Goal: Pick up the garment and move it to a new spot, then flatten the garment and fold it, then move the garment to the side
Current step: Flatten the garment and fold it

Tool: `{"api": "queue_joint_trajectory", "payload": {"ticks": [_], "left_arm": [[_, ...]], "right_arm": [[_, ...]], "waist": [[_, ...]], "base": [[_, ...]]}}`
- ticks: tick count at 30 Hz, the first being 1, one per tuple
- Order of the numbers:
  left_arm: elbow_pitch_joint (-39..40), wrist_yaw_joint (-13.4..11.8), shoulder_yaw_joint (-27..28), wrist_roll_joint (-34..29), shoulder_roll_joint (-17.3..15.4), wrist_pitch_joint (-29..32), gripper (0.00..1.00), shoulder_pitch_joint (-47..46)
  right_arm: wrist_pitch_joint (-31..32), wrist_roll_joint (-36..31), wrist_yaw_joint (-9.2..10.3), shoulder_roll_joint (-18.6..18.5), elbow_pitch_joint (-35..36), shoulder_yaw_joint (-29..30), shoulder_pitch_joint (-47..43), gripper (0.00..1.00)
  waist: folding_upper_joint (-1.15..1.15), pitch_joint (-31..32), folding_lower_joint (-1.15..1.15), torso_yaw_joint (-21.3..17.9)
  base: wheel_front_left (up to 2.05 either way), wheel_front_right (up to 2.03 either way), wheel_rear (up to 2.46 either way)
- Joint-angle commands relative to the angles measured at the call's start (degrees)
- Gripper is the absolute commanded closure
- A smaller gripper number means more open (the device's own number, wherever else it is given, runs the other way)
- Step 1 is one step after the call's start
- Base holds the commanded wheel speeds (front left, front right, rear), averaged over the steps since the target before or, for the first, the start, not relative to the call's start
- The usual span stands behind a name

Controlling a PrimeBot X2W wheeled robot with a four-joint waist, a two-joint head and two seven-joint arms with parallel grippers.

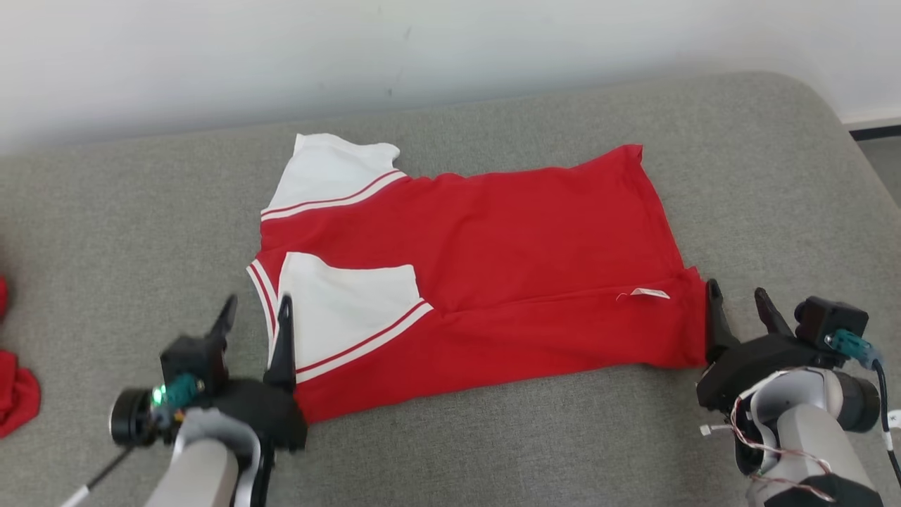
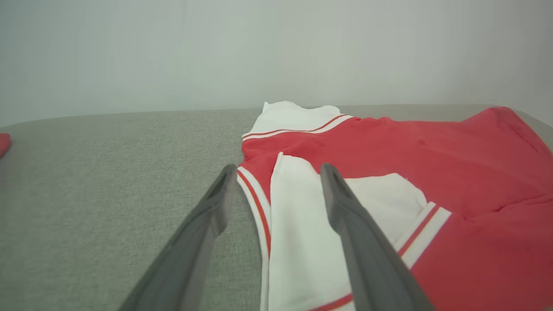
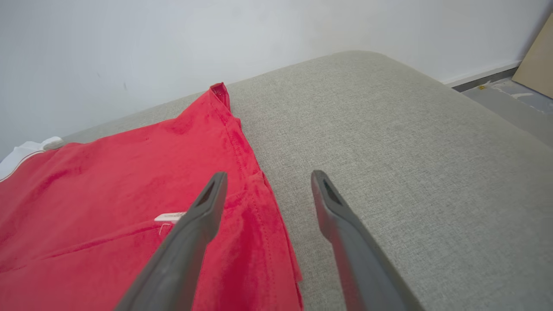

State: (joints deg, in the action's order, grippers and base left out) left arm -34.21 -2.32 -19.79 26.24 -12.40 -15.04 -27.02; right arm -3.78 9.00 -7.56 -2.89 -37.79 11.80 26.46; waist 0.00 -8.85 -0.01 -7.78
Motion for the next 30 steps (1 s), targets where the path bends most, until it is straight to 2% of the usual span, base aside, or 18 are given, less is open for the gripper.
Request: {"api": "queue_joint_trajectory", "payload": {"ticks": [1, 6, 10, 14, 20, 30], "left_arm": [[0.79, -0.27, -0.14, -0.81, -0.03, -0.19, 0.00, 2.15], [1.89, -2.01, -1.68, -2.81, -0.38, -0.19, 0.00, 8.30], [1.53, -3.60, -3.00, -4.05, -0.65, 0.95, 0.00, 10.37], [0.29, -5.12, -4.59, -5.53, -0.90, 3.44, 0.00, 10.38], [-0.88, -7.64, -4.55, -5.44, 0.06, 6.34, 0.00, 8.89], [-2.85, -6.36, -5.30, -3.85, 0.73, 10.35, 0.00, 5.88]], "right_arm": [[-0.03, -1.01, 0.16, 0.01, 0.91, 0.28, -1.48, 0.00], [0.83, -5.44, 0.16, 0.01, 4.64, 0.89, -5.27, 0.00], [2.30, -5.63, 0.16, 0.00, 5.76, 1.17, -6.20, 0.00], [4.35, -5.90, 0.16, 0.00, 5.48, 1.09, -5.36, 0.00], [10.88, -8.48, 0.16, 0.01, 2.90, 0.11, -2.90, 0.00], [19.86, -14.23, 0.16, 0.05, -1.84, 4.56, -0.32, 0.00]], "waist": [[0.00, 1.07, 0.01, 0.16], [0.00, 1.68, 0.01, 0.61], [0.00, 1.33, 0.01, 0.97], [0.00, 0.59, 0.01, 1.19], [0.00, -1.00, 0.01, 1.85], [0.00, -2.57, 0.01, 3.91]], "base": [[0.00, 0.00, 0.00], [0.00, 0.00, 0.00], [0.00, 0.00, 0.00], [0.00, 0.00, 0.00], [0.00, 0.00, 0.00], [0.00, 0.00, 0.00]]}}
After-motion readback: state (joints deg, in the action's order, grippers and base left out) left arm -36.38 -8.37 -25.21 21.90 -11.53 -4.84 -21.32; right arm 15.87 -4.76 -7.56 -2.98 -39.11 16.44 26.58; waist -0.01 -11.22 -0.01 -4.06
